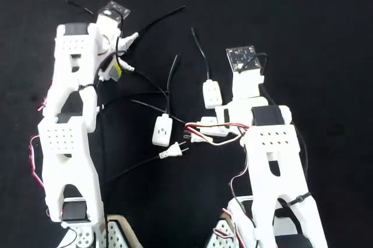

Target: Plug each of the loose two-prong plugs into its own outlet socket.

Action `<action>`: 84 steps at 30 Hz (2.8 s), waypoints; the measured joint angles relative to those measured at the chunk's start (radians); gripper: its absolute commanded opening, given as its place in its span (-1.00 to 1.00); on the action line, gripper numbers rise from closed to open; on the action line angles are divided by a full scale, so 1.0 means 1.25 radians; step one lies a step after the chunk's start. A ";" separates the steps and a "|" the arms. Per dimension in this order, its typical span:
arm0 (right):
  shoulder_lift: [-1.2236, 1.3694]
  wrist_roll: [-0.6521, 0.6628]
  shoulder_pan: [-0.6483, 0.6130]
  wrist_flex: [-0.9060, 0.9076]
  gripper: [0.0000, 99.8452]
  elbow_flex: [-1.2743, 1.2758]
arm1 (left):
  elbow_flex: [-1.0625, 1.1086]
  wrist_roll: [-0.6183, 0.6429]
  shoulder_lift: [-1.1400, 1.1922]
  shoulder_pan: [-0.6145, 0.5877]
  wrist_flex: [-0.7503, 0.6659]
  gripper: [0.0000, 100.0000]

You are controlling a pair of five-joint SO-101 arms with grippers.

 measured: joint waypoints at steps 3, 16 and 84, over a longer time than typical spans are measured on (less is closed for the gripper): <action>0.000 0.000 0.000 0.000 -0.95 0.000 | -0.102 -0.005 0.000 0.000 0.156 -0.54; 0.000 0.086 0.028 0.087 -0.95 -0.004 | 0.141 0.048 -0.182 0.039 0.225 -0.60; 0.000 0.307 0.286 -0.238 -0.96 0.249 | 1.131 0.529 -0.736 0.280 -0.271 -0.92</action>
